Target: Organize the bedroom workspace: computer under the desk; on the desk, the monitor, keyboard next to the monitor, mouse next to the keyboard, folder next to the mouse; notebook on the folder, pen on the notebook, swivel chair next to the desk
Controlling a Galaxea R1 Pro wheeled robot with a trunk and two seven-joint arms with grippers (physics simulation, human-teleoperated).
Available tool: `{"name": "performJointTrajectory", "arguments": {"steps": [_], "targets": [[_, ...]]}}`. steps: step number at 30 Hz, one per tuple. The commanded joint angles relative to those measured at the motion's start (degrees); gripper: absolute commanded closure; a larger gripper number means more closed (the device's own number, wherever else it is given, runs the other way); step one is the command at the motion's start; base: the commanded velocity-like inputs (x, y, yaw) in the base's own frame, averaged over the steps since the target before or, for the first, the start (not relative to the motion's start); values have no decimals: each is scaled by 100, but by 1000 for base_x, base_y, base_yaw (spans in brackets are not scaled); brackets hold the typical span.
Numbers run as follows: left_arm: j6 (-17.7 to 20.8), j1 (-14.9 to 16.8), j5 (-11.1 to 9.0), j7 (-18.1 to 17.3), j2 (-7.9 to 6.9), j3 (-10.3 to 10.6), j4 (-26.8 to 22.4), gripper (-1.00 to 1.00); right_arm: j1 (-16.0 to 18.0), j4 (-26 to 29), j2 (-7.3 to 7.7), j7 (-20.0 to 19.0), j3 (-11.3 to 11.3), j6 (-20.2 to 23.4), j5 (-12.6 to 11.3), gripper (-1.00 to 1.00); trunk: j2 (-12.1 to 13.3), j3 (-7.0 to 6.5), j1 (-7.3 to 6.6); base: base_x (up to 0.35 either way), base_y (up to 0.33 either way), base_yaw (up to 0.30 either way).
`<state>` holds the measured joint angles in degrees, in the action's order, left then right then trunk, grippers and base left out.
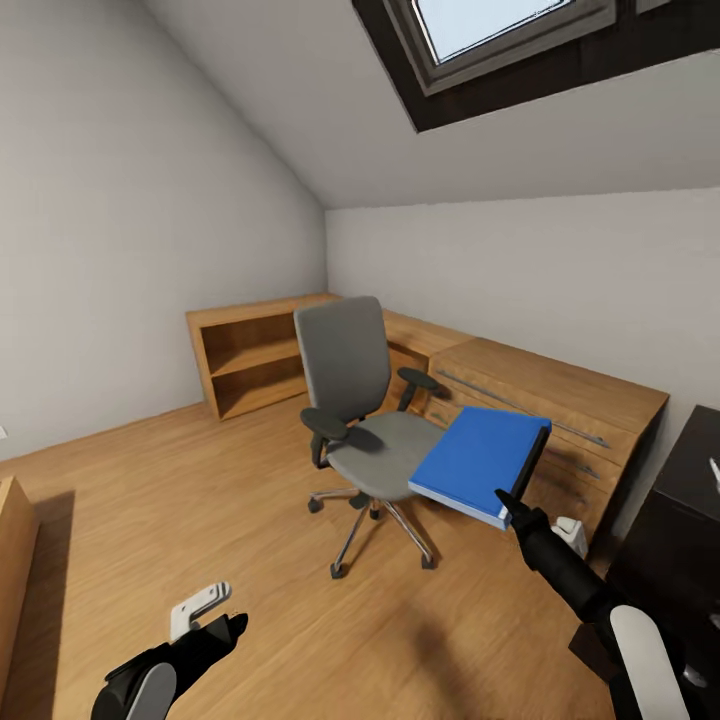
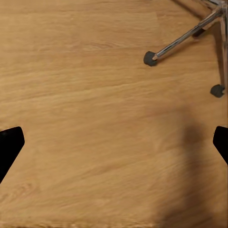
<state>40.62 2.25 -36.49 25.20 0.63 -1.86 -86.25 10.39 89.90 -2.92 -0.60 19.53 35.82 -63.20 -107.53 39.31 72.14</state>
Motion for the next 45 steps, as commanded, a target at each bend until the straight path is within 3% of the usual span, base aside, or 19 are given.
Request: {"name": "performJointTrajectory", "arguments": {"steps": [1, 4, 6, 7, 10, 11, 13, 16, 21, 27, 45], "targets": [[11, 3, -59, 47, 0, -5, 108, -100, 7, 1, -6, -8, 16, 40, -8, 100, 39, -13, -23, 0, 0, -259], [-44, 3, 104, 30, -64, -7, 711, -100, 7, 1, -6, -10, 16, 38, -8, 100, 159, -67, -89, 0, 0, -260], [-638, 3, 605, 4, -310, -7, 1646, -100, 7, 1, -10, -6, 13, 32, -8, 100, 239, -102, -133, 0, 0, -262], [-790, 3, 664, 0, -331, -7, 1844, -100, 7, 1, -11, -5, 12, 32, -8, 100, 279, -120, -155, 0, 0, -262], [-2111, 3, 904, -101, -384, 68, 3368, -100, 7, 1, -27, -1, 8, 31, -8, 100, 400, -174, -221, 0, 0, -262], [-3190, 3, 1109, -197, -382, 247, 4390, -100, 7, 1, -36, -1, 8, 31, -8, 100, 440, -192, -243, 0, 0, -262], [-4226, 3, 1463, -240, -381, 416, 5113, -100, 7, 1, -39, -1, 7, 30, -8, 100, 520, -228, -287, 0, 0, -262], [-4815, 3, 1738, -260, -380, 498, 5494, -100, 6, 1, -43, 3, 1, 29, -5, 100, 640, -282, -353, 0, 0, -262], [-5058, 8, 1840, -340, -388, 528, 5668, -100, 7, 1, -49, 3, -15, 19, 0, 100, 841, -372, -463, 0, 0, -262], [-5116, 10, 1848, -780, -397, 530, 5736, -100, 7, 1, -43, -9, -25, 7, 8, 100, 1081, -479, -594, 0, 0, -263], [-5170, 11, 1863, -850, -365, 528, 5778, -100, 7, 1, -35, -2, -123, 48, 1, 100, 1803, -803, -990, 0, 0, -69]]}}
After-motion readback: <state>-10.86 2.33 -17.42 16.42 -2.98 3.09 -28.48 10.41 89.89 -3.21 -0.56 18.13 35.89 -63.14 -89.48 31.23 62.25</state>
